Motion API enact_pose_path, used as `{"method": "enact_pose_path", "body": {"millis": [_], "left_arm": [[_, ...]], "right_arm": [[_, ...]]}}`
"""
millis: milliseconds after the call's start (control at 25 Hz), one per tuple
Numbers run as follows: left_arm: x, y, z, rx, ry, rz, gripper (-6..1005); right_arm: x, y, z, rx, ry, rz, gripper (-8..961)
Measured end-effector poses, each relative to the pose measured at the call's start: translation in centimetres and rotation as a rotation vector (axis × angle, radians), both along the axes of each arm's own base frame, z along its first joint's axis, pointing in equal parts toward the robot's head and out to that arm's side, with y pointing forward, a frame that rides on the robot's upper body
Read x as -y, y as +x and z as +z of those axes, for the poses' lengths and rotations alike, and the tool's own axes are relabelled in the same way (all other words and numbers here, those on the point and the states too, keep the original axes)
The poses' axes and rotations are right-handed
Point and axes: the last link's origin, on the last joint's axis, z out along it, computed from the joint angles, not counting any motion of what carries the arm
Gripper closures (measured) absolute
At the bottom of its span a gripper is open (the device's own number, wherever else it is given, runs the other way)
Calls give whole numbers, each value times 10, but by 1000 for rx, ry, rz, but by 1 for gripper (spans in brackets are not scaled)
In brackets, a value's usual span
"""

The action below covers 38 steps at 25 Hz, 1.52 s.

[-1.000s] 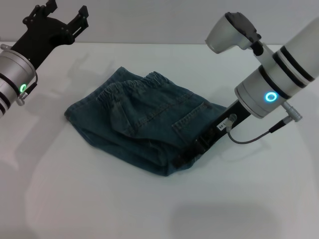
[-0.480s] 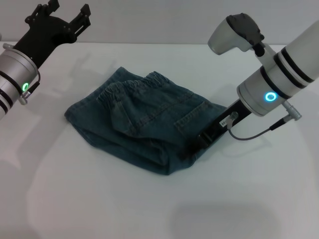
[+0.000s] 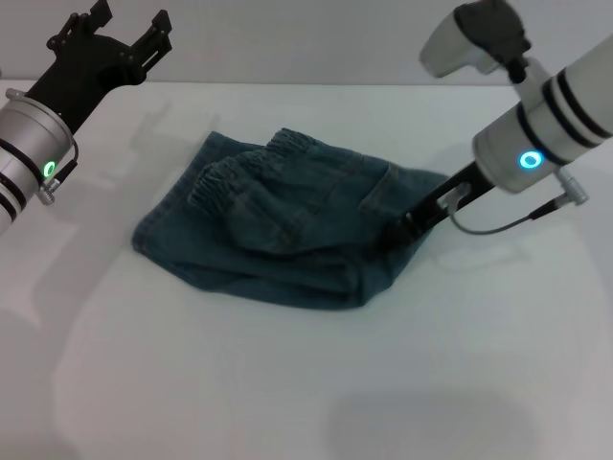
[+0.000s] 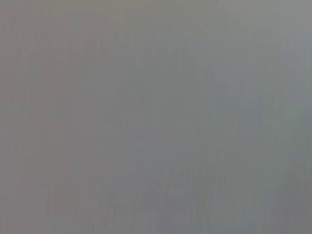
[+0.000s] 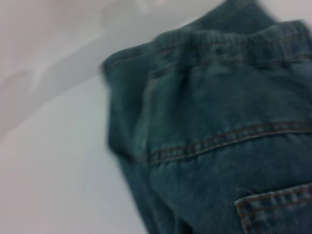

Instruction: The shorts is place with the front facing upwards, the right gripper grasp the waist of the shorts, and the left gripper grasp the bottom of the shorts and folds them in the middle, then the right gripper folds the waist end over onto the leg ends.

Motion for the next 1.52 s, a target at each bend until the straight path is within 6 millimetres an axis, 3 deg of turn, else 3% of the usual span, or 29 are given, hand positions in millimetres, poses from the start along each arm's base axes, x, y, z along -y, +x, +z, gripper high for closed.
{"method": "enact_pose_path", "body": {"millis": [280, 440, 600, 760, 920, 1040, 1120, 1280, 1400, 1520], "left_arm": [[-1, 0, 0, 2, -1, 3, 170], [-1, 0, -1, 4, -2, 7, 170], [-4, 0, 3, 34, 19, 24, 170], [-7, -3, 10, 96, 64, 54, 170], [-7, -5, 20, 152, 111, 63, 170], [-4, -8, 30, 210, 165, 62, 170], [-2, -11, 35, 233, 189, 69, 170], [3, -24, 46, 296, 257, 111, 170], [5, -24, 48, 306, 273, 98, 170], [7, -21, 50, 281, 289, 70, 170]], "right_arm": [[-18, 8, 25, 33, 115, 32, 519], [-12, -1, 35, 13, 76, 56, 519], [-5, -15, 51, -100, 75, 97, 519], [-5, -17, 89, -342, 248, 210, 519], [-2, 8, 137, -569, 560, 356, 519], [1, 43, 166, -600, 869, 433, 518], [4, 72, 180, -545, 1101, 471, 518], [10, 121, 189, -334, 1521, 504, 518], [14, 146, 193, -116, 1745, 511, 518], [16, 157, 196, 64, 1849, 520, 518]]}}
